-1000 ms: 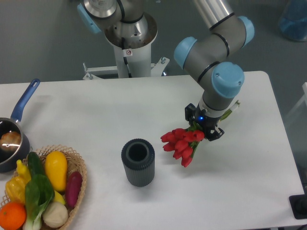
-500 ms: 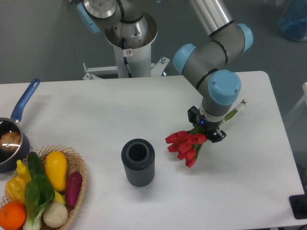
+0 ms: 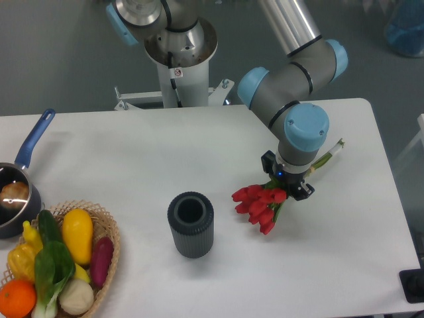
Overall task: Place the flowers on the table
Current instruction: 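Press the tulips flat onto the table with the gripper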
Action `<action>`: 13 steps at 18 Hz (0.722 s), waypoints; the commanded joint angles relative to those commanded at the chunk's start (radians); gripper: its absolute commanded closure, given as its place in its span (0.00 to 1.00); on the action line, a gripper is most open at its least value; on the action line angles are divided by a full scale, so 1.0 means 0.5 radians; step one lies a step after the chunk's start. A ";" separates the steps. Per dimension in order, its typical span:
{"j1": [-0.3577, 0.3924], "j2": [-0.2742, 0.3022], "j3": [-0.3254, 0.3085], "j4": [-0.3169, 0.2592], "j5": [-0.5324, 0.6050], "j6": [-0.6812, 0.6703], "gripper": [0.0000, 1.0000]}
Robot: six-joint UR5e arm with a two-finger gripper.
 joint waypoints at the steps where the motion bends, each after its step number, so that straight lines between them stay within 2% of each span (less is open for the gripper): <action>1: -0.006 -0.006 0.000 0.003 0.000 0.000 0.47; 13: -0.028 -0.031 -0.028 0.015 0.000 -0.012 0.46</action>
